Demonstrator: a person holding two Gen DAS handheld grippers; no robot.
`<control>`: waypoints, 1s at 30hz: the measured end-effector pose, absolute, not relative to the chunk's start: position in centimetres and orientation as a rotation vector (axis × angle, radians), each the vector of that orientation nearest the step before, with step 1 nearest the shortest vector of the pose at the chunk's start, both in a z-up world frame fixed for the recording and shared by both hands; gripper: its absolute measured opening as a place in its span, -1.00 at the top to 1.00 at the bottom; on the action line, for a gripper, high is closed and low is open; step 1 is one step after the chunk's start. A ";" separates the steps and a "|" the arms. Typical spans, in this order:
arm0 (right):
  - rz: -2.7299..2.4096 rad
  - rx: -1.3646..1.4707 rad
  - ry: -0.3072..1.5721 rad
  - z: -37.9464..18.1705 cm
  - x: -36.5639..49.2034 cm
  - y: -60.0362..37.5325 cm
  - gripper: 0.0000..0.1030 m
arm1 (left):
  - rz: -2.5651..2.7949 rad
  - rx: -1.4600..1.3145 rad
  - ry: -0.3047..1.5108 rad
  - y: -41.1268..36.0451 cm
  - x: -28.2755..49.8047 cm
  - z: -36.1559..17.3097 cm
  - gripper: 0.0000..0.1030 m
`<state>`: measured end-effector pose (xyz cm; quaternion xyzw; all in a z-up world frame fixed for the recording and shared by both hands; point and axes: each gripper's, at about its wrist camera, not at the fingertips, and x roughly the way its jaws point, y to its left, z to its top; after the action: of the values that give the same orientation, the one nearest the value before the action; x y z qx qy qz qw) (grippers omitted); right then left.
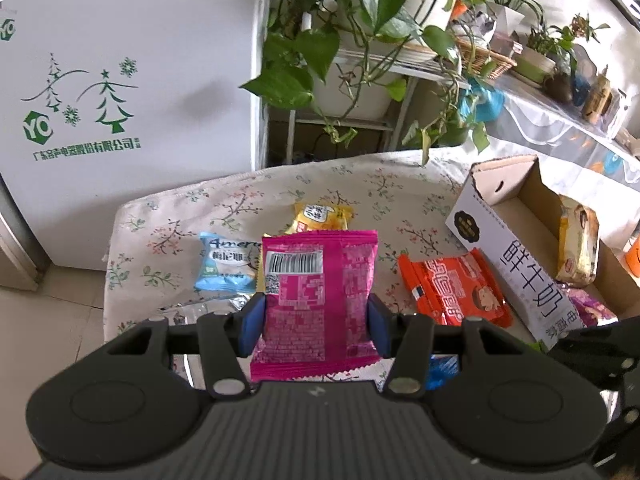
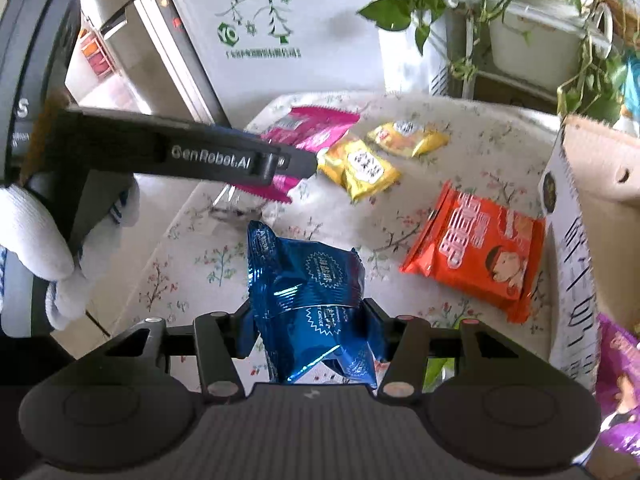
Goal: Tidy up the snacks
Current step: 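Lift both bags and carry them toward the cardboard box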
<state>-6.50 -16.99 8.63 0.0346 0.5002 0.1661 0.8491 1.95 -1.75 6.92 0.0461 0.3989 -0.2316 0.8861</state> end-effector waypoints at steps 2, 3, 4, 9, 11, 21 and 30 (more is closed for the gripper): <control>0.336 0.080 1.030 9.4 -6.4 -17.5 -0.15 | -0.476 0.089 0.822 -1.7 2.0 7.2 -0.01; 0.327 0.087 1.021 9.7 -6.4 -17.8 -0.15 | -0.474 0.085 0.819 -1.7 2.0 7.4 -0.01; 0.317 0.091 1.011 10.0 -6.3 -18.1 -0.15 | -0.473 0.081 0.816 -1.8 2.0 7.5 -0.01; 0.275 0.098 0.950 11.8 -6.2 -19.6 -0.15 | -0.464 0.059 0.798 -2.0 2.1 8.3 0.00; 0.258 0.107 0.923 12.6 -6.2 -20.4 -0.15 | -0.463 0.052 0.787 -2.2 2.1 8.8 0.00; 0.179 0.134 0.800 16.1 -6.2 -24.3 -0.15 | -0.482 0.043 0.757 -3.8 1.5 10.0 0.00; 0.095 0.167 0.749 17.6 -6.7 -27.7 -0.15 | -0.537 0.040 0.745 -6.6 0.6 10.6 0.00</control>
<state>-6.69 -27.69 17.59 0.0816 0.3654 0.0464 0.9261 0.64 -6.64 10.58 0.0194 0.3596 -0.2592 0.8962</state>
